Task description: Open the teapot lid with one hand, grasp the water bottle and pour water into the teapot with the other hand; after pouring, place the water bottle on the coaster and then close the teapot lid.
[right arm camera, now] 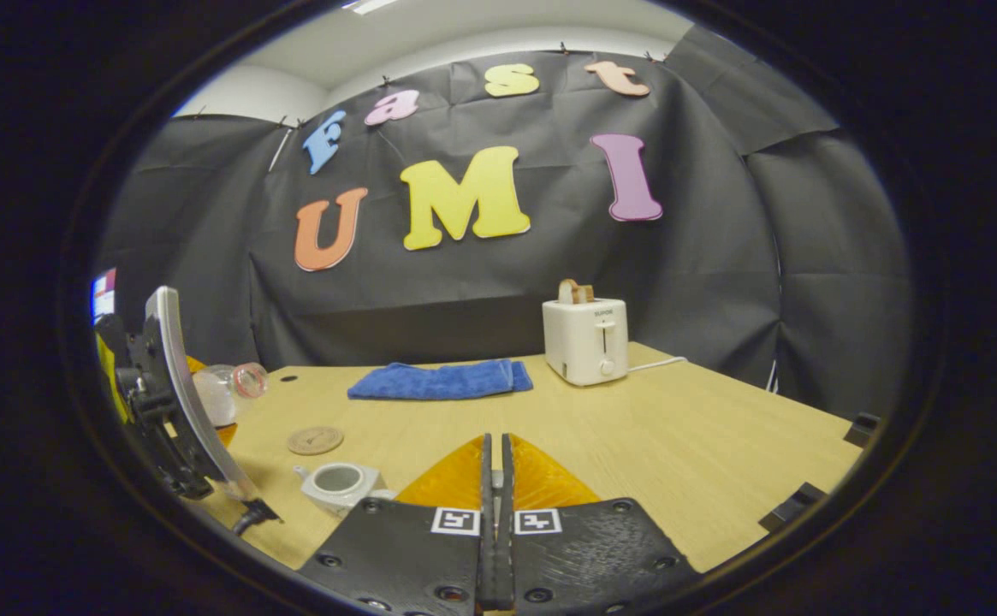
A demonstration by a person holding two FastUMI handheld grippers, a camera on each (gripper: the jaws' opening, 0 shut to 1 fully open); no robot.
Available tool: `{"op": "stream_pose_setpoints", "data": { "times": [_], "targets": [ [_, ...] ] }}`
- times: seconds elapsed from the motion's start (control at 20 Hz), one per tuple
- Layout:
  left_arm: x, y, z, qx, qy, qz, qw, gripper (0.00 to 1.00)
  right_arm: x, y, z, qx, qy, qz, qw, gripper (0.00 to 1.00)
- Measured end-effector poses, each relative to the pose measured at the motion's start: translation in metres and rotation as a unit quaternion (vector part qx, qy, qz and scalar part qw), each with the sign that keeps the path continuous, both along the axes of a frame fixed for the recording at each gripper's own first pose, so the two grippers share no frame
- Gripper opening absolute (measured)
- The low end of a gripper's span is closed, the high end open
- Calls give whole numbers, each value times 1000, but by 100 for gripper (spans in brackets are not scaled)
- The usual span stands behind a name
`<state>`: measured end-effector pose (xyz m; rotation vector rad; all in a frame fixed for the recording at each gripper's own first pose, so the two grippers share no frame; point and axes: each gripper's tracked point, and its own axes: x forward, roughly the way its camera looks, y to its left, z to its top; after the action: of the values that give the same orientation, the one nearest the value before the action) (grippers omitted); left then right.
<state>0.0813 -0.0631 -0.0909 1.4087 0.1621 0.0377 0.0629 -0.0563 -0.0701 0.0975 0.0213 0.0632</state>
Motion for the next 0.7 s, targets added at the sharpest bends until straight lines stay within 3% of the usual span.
{"op": "stream_pose_setpoints", "data": {
  "times": [0.2,0.25,0.3,0.7],
  "targets": [
    [-2,-3,10,86,-4,-1,996,76,4,-14,0,7,7,-11,1000,0],
    [-2,-5,13,100,-2,-1,995,80,5,-16,0,10,10,-12,1000,0],
    [-1,-4,14,111,-4,2,994,76,6,-17,-1,15,14,-11,1000,0],
    [0,-22,13,219,5,-4,976,76,6,-24,0,14,15,-19,1000,0]
  ]
}}
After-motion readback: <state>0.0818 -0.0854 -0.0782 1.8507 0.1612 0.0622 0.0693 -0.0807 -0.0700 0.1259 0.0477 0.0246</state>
